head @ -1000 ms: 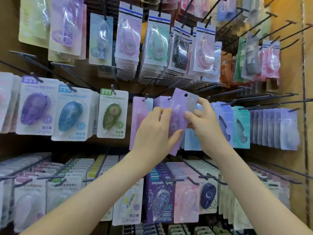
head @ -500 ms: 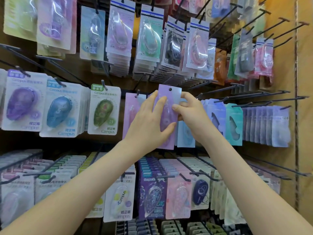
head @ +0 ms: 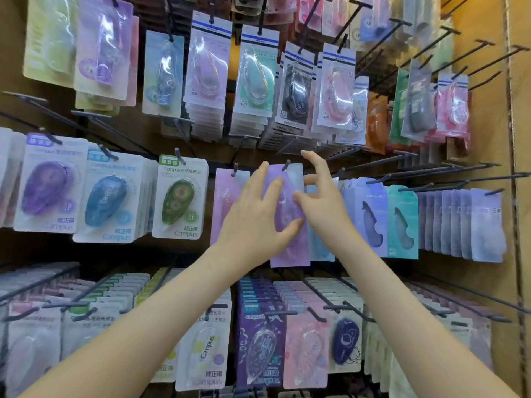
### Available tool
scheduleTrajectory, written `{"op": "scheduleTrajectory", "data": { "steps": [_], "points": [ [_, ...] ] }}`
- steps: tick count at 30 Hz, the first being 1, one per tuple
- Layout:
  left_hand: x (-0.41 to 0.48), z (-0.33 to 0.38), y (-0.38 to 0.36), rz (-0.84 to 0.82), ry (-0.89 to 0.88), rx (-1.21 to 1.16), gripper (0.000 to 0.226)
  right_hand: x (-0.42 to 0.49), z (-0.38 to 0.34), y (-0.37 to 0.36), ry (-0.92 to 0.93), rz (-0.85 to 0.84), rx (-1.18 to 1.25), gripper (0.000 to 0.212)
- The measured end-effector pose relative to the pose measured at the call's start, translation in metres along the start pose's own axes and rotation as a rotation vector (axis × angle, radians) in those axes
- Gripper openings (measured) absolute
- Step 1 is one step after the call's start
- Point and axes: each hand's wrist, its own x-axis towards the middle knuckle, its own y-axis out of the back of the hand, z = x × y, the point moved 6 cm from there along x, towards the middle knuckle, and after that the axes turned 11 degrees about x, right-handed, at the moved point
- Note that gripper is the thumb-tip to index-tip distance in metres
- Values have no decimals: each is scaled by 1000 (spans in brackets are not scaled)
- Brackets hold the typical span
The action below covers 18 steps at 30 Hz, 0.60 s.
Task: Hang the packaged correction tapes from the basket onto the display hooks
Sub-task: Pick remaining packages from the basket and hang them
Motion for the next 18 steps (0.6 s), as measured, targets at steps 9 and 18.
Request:
{"op": "scheduleTrajectory", "data": {
  "steps": [9, 18],
  "points": [
    [5, -12, -16, -93, -13, 112, 73, 16, 23, -8, -25, -28, -72, 59],
    [7, -7, -15, -130, -3, 170, 73, 41, 15, 5, 26, 173, 191, 31]
  ]
}}
